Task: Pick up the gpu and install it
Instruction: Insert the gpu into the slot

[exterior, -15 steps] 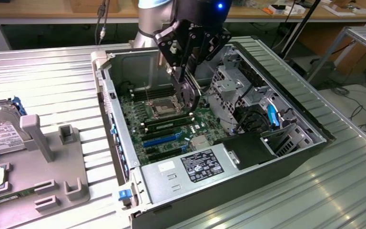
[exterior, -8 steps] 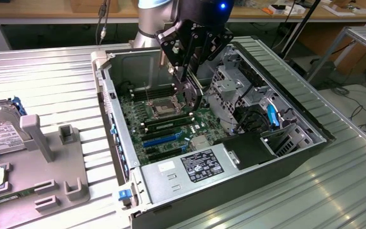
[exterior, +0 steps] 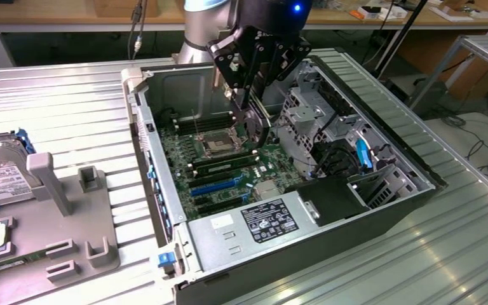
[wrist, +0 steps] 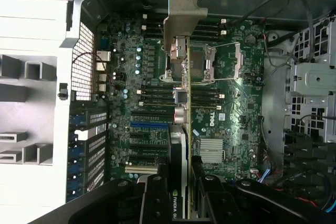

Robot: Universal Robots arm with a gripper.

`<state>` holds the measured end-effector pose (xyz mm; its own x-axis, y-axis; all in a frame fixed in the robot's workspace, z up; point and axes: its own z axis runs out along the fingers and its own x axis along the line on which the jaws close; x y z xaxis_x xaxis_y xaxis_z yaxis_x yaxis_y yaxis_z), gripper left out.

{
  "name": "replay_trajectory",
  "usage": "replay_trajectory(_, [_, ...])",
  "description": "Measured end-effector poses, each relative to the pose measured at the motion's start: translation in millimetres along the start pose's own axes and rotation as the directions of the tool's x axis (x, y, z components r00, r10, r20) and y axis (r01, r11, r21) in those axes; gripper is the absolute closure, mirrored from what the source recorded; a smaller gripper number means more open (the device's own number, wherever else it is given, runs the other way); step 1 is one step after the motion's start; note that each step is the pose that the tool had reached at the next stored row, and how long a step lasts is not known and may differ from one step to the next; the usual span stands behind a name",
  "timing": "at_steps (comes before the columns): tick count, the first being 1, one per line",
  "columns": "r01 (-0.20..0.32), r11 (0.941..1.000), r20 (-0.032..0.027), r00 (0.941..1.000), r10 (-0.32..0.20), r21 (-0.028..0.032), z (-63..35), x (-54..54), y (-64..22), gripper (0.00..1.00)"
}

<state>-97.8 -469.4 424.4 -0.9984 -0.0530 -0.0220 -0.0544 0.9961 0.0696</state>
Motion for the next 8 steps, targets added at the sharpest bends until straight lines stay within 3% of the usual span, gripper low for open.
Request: replay_trajectory(8, [0.022,0.9997,-0.0016,0.9997,-0.022,-0.0005,0.0,0.0,0.0,0.73])
